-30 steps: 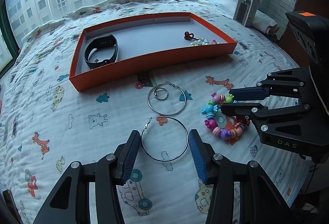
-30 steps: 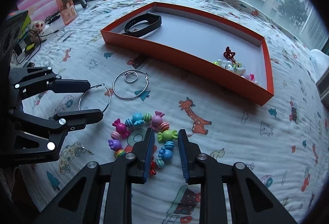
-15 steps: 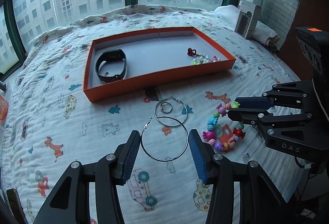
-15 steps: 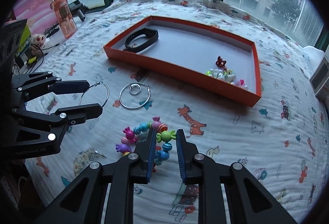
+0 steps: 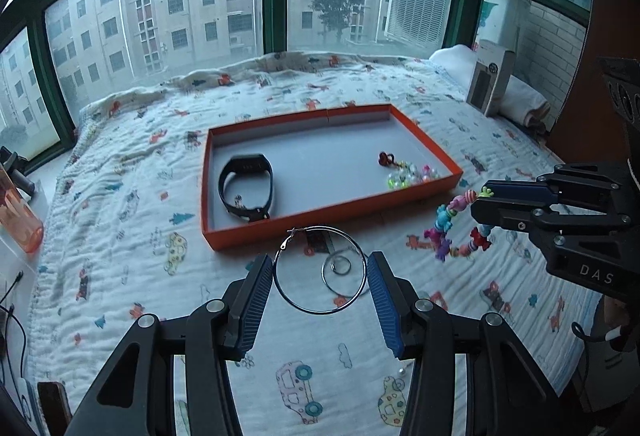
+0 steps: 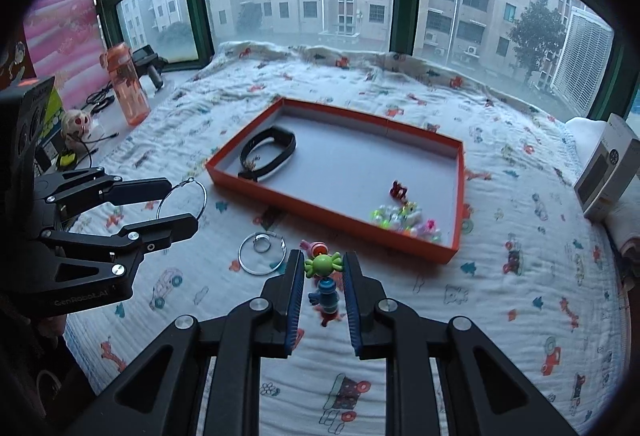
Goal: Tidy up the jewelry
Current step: 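Carry the silver hoop and candy-bead bracelet over the tray and open both grippers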
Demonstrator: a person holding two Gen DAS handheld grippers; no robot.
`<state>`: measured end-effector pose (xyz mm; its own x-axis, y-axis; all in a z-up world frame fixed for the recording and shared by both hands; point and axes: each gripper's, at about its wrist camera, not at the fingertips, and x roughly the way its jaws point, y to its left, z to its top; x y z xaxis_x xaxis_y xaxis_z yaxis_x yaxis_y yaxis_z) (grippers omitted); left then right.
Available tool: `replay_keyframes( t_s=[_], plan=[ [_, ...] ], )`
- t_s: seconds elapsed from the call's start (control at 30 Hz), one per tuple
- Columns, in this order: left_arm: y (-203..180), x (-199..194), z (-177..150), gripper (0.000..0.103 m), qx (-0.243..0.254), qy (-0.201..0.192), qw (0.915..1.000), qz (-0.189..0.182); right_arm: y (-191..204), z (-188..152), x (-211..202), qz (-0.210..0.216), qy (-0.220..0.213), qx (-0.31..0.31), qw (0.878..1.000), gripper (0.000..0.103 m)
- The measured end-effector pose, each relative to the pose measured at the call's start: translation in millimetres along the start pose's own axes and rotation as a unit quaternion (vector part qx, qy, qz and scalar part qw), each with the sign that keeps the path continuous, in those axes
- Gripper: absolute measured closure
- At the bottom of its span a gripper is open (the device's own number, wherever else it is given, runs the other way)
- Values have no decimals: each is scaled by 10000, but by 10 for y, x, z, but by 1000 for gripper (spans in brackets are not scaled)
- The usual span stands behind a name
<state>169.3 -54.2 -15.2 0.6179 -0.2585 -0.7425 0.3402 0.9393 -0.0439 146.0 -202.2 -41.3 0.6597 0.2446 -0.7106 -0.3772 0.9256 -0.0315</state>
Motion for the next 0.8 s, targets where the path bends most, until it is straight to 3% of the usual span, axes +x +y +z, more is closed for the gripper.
replay_keyframes(
  t_s=[0.4, 0.8],
  plan=[
    [166, 38, 435, 51, -70, -249, 9995, 200, -163, 346, 14, -128, -276, 27, 9995, 81],
    [451, 658, 943, 51, -259, -106, 9989, 370, -430, 633, 361, -155, -247, 296, 9991, 81]
  ],
)
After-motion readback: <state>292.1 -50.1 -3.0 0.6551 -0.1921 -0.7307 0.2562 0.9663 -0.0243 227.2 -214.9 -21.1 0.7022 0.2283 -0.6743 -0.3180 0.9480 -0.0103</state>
